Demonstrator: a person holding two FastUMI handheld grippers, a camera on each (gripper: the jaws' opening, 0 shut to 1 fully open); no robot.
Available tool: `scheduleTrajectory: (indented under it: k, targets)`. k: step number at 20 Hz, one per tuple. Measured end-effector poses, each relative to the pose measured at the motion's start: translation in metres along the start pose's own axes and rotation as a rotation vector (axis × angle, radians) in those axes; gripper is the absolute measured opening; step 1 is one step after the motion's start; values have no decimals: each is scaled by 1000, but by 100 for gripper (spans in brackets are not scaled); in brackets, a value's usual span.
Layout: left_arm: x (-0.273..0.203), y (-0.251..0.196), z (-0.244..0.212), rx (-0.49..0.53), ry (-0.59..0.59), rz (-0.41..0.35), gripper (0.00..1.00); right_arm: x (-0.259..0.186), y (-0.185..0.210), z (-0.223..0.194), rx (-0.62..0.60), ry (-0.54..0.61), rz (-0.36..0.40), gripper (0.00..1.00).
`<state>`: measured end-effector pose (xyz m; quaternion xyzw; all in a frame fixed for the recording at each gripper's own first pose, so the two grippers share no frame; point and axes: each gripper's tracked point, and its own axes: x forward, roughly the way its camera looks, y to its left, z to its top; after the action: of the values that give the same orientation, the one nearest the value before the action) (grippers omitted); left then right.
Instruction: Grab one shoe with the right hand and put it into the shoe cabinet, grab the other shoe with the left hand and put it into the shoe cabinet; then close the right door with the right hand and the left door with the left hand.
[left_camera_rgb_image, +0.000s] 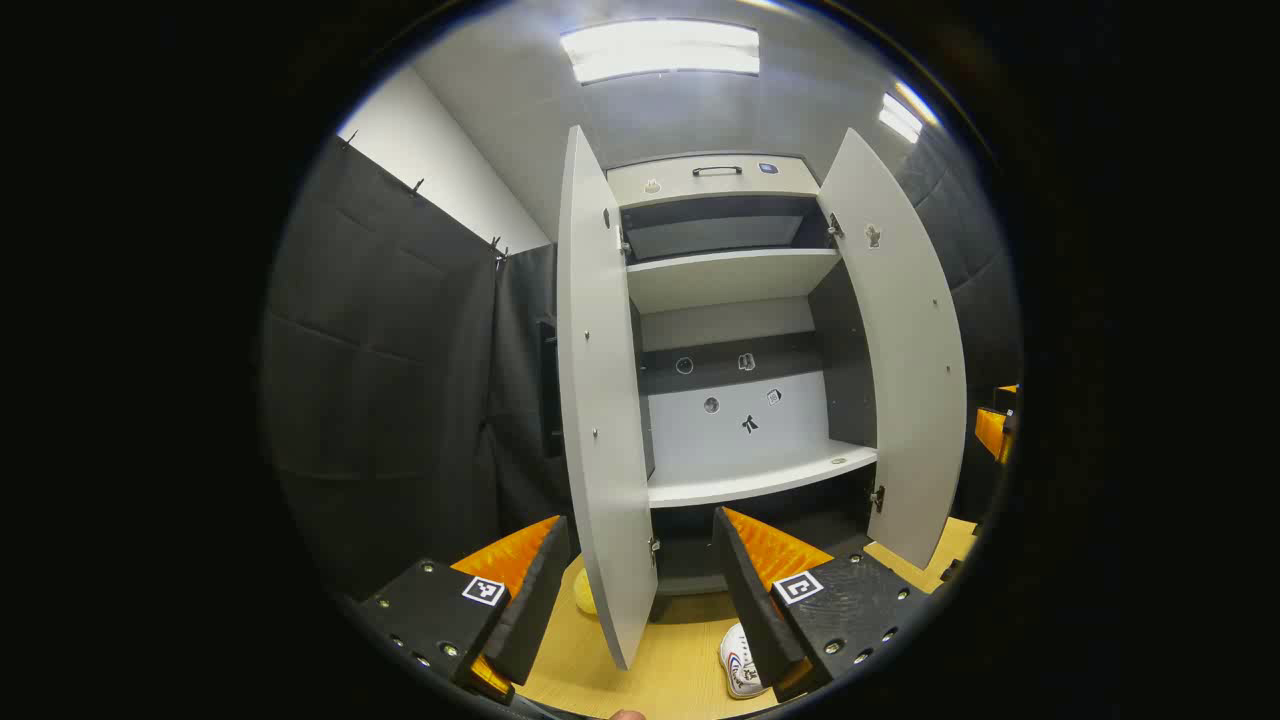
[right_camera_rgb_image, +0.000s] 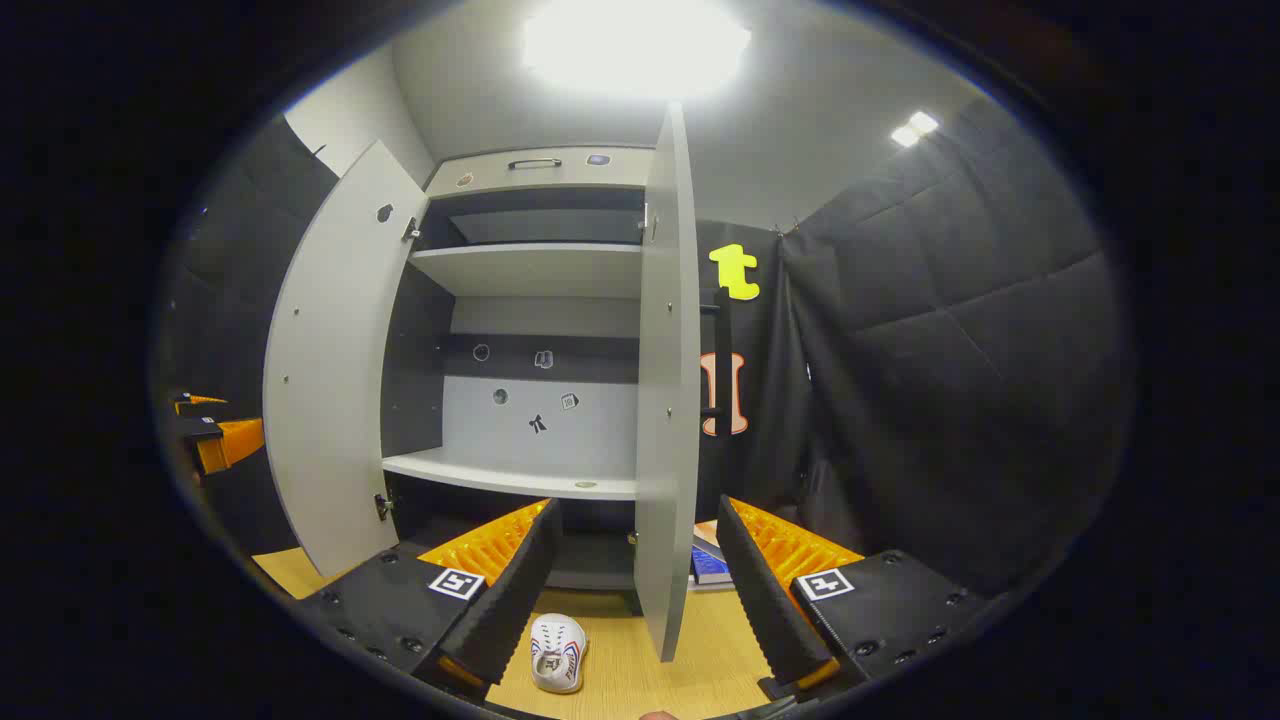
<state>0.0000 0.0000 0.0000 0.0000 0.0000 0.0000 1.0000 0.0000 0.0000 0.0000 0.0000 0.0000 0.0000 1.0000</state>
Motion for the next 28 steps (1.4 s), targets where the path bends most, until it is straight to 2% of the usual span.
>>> scheduleTrajectory:
  k: [13, 18, 23, 28]
  targets:
    - [-3, -2, -1, 10, 2, 3, 78, 3, 1, -3, 2, 13, 29, 97]
    - [-6, 1, 0, 11, 0, 12, 78, 10, 26, -13, 9, 37, 104, 97]
    - [-13, 3, 3, 18, -4, 26, 78, 26, 62, -42, -26, 108, 198, 97]
    - [-20, 5, 4, 27, 3, 44, 78, 54, 87, -78, -50, 174, 250, 98]
